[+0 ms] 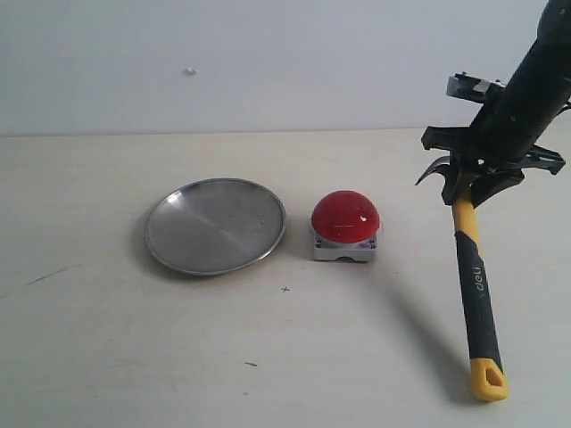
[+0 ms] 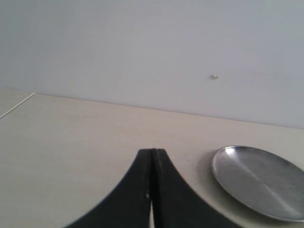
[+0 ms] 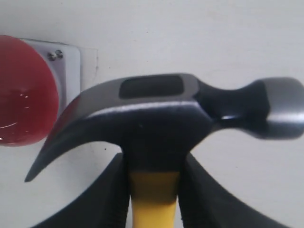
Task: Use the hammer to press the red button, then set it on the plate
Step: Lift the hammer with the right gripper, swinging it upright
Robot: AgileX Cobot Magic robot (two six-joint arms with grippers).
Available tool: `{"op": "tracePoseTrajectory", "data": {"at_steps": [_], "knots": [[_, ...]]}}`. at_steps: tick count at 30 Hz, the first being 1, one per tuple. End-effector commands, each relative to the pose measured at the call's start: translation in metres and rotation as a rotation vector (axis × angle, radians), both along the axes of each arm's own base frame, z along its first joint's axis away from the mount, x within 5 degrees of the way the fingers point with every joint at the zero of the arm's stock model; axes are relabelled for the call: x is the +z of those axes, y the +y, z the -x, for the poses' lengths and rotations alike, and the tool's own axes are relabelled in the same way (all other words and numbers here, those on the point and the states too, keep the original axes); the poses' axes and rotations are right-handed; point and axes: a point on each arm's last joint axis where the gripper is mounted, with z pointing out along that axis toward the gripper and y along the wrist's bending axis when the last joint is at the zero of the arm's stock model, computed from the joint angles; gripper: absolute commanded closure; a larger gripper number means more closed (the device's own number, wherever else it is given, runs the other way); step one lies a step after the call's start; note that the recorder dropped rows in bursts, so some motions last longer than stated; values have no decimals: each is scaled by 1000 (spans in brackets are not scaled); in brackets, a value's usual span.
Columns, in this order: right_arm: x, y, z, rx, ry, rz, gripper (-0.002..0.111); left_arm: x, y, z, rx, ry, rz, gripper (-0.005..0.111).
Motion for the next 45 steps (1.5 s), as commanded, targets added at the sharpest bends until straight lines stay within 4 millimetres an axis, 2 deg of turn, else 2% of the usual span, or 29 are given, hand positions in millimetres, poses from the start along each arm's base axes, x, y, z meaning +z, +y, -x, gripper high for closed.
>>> {"op": "tracePoseTrajectory", "data": {"at_steps": [1,6,12,17,22,27,31,38,45], "knots": [[17,9,-3,25,-78,-114,108,0,0,0,-1,-2,6,107],[21,16,-5,52,-112,-198,108,0,0,0,-1,-2,6,107],[22,18,0,115,-83,-222,108,0,0,0,-1,-2,6,107],[32,13,2,121,-136,-294,108,0,0,0,-1,-2,6,107],[47,1,13,109,-228,-403,108,0,0,0,-1,-2,6,107],[50,-7,27,102,-273,-458,108,0,0,0,-1,-2,6,107],[52,-4,34,110,-323,-531,108,0,0,0,-1,-2,6,107],[51,2,35,119,-394,-619,108,0,0,0,-1,-2,6,107],[51,3,35,116,-397,-628,108,0,0,0,-1,-2,6,107]]}}
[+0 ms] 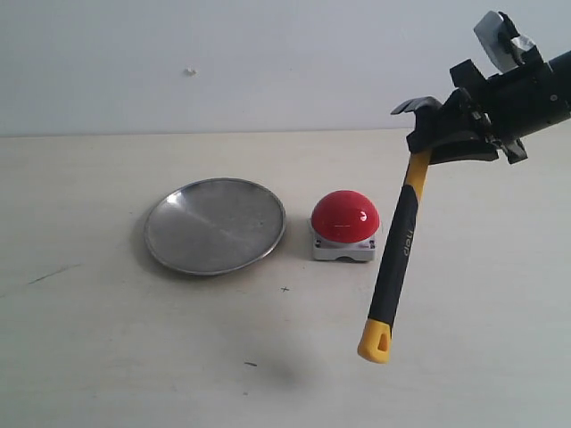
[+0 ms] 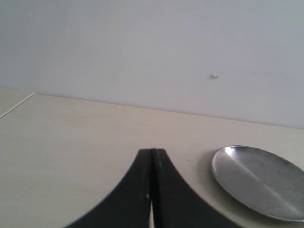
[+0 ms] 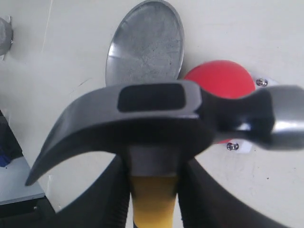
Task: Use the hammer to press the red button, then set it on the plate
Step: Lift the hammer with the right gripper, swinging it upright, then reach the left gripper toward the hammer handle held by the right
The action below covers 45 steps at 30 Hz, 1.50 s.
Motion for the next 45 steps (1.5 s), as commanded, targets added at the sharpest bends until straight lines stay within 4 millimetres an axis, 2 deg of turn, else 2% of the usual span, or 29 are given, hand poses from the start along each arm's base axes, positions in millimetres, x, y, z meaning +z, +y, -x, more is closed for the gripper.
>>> {"op": "tracePoseTrajectory", "data": {"at_steps": [1,6,10,17,21,23,25,27,28,29,30,34,36,38,40,43,45], "knots": [[13,2,1,-15,-43,-56,108,0,0,0,-1,-2,6,107],[9,3,4,-20,-34,-76,108,6,-1,0,-8,-68,18,107],[10,3,5,-15,-35,-67,108,8,-1,0,-5,-87,287,107],[22,5,11,-11,-63,-55,108,14,-2,0,-24,-147,500,107],[26,6,15,-11,-73,-53,108,22,-15,-1,-191,-201,386,107],[29,6,16,-11,-80,-51,108,25,-31,-9,-361,-90,358,107],[33,6,17,-12,-88,-49,108,35,-43,-29,-459,42,298,107],[35,7,18,-11,-94,-48,108,52,-57,-55,-586,130,281,107],[35,7,18,-10,-95,-45,108,62,-68,-75,-711,200,268,107],[35,7,18,-10,-95,-45,108,65,-72,-84,-749,241,272,107],[35,7,18,-10,-95,-45,108,70,-81,-106,-854,342,251,107],[35,6,18,-10,-95,-46,108,67,-103,-149,-1042,552,204,107],[35,6,18,-13,-91,-47,108,65,-125,-171,-1125,603,208,106],[35,7,18,-25,-77,-55,108,59,-156,-182,-1219,639,185,94],[35,11,18,-15,-74,-57,108,51,-188,-186,-1296,670,155,70],[35,17,18,3,-74,-57,108,44,-217,-189,-1294,695,128,47],[35,22,18,15,-74,-58,108,37,-233,-189,-1265,701,98,41]]}}
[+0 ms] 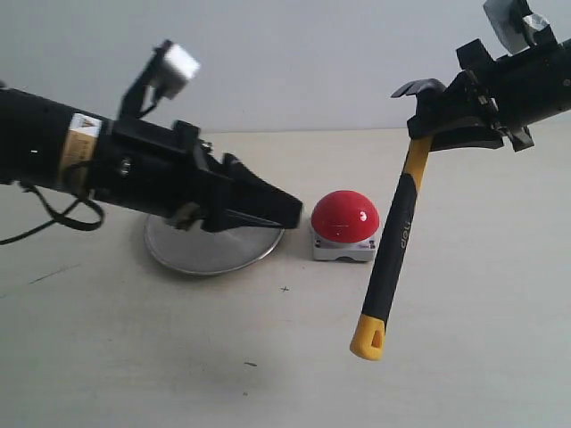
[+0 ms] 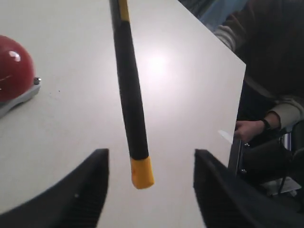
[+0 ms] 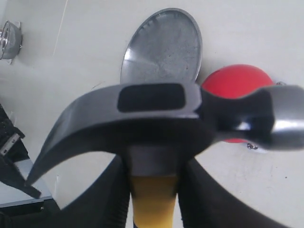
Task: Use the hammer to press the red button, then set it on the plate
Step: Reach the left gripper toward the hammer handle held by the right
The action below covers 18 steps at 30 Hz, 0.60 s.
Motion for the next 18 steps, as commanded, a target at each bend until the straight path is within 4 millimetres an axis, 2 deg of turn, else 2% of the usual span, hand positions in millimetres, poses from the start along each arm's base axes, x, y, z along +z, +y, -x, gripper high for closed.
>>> {"op": "tracePoseTrajectory", "data": {"at_steps": [1,2,9,18], "knots": [[10,13,1,20,-20,-50,108,-15,-40,-4,30,-27,-71,40],[10,13,1,20,-20,-50,108,-19,-49,-4,32,-30,-84,40],[10,13,1,20,-20,-50,108,-39,-68,-16,73,44,-114,40],[9,12,2,26,-19,-38,108,-54,-89,-15,58,63,-138,40]]}}
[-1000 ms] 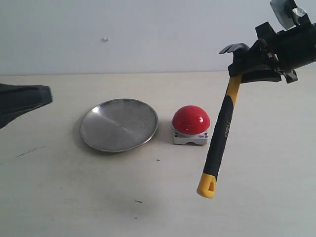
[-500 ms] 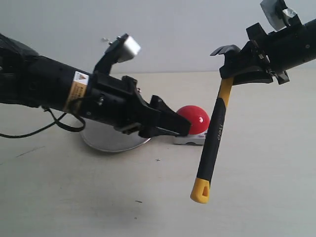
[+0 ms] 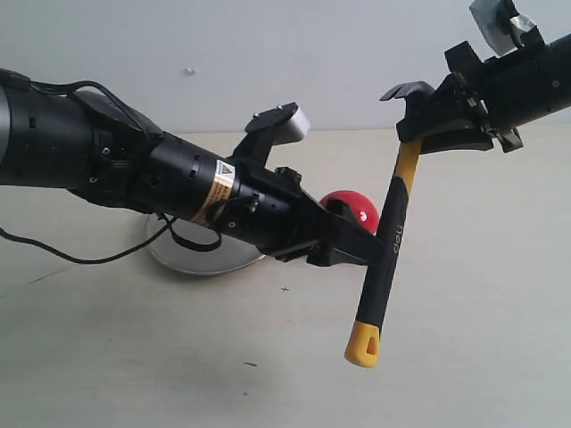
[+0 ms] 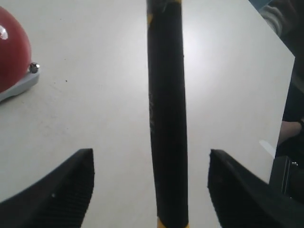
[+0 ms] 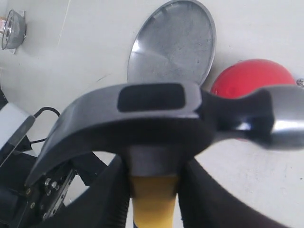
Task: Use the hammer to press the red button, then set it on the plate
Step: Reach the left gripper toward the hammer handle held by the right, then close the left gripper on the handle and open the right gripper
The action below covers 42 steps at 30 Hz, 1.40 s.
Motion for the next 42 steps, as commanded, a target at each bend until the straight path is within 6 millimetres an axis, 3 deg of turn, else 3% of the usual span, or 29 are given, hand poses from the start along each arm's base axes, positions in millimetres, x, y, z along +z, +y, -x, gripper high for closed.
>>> {"op": "tracePoseTrajectory", "data": {"at_steps": [1,10,20,28,35,42], "knots": [[8,2,2,0,-20,-26,108,-3,-13,1,9,-10,-9,40],[7,1,2,4,-18,-9,108,-14,-30,1,-4,24,-14,40],[7,1,2,3,-16,-7,108,-21,-32,-6,40,8,-38,40],[7,1,2,2,-15,-8,108,-28,-44,4,32,-10,-64,40],[7,1,2,2,-15,-8,108,-37,-68,6,-10,13,-50,40],[7,1,2,3,-16,-7,108,-43,-70,6,-6,29,-51,40]]}}
